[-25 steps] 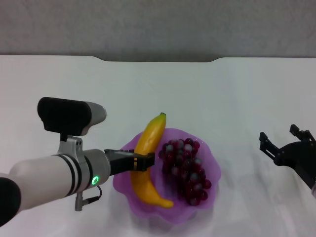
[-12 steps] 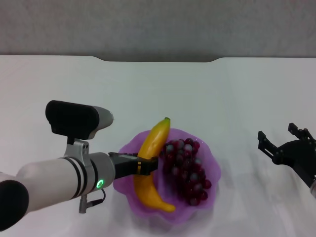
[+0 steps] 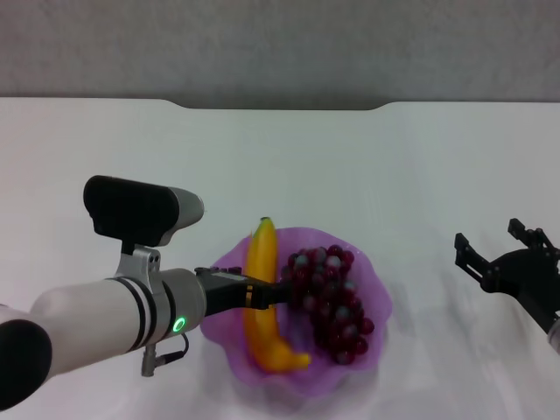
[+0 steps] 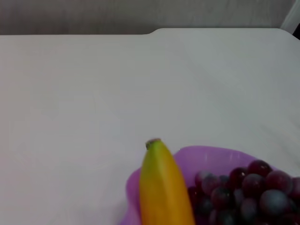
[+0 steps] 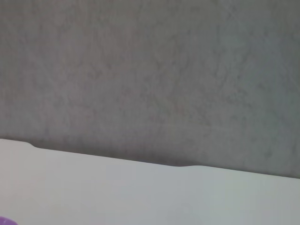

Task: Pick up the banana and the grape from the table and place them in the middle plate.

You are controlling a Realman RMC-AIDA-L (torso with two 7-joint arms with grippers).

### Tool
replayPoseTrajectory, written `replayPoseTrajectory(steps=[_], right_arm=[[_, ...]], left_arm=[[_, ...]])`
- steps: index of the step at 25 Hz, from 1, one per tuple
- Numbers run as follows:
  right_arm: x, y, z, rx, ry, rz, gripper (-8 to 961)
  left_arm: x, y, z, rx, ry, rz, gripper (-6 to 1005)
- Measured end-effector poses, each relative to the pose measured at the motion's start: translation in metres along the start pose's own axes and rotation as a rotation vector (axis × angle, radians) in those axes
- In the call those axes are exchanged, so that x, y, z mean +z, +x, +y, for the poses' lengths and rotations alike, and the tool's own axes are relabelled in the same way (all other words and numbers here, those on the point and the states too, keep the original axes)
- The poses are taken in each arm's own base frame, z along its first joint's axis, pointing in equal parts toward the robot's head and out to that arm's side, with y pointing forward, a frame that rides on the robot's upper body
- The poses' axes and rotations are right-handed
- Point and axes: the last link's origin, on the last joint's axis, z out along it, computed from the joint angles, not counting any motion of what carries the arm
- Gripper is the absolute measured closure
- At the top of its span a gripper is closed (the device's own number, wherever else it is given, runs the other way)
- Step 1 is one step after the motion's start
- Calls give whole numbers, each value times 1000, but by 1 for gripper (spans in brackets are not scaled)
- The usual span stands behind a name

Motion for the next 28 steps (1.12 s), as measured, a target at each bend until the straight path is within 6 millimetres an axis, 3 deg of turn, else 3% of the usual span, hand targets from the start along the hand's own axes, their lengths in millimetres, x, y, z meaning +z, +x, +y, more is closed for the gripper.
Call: replayPoseTrajectory(steps=[5,8,17,23,28], right_arm=[[0,1,-1,0,2,2,59],[-1,1,-1,1,3,2,59],[-1,1,-1,0,2,3,59],[-1,1,0,4,2,3,59],[-1,-1,-1,4,7,-16,59]], left_arm=[[-13,8,2,31,0,75,87],[-35,20,-3,88,38,207,89],[-72,33,-26,254,210,559,91],[-74,3,-59,268,351,732,91],[-66,-30,-82,197,375,765,90]])
